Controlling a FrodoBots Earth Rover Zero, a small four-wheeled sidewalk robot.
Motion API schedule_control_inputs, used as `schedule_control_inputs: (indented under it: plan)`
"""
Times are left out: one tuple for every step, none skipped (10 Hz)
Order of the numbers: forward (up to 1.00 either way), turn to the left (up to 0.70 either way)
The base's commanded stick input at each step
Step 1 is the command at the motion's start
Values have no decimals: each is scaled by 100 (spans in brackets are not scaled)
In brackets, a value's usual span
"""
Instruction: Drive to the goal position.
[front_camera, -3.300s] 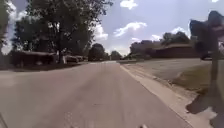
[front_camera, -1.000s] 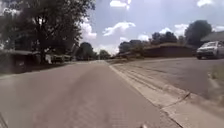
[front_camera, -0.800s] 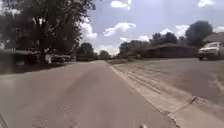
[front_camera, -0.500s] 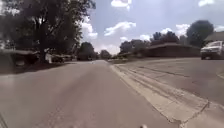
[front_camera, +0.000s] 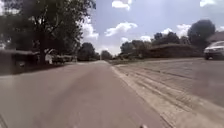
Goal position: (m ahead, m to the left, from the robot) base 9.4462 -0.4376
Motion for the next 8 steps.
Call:
schedule_control_inputs:
  plan:
    - [70,0]
    - [70,0]
    - [70,0]
    - [70,0]
    - [70,0]
    - [70,0]
    - [70,0]
    - [70,0]
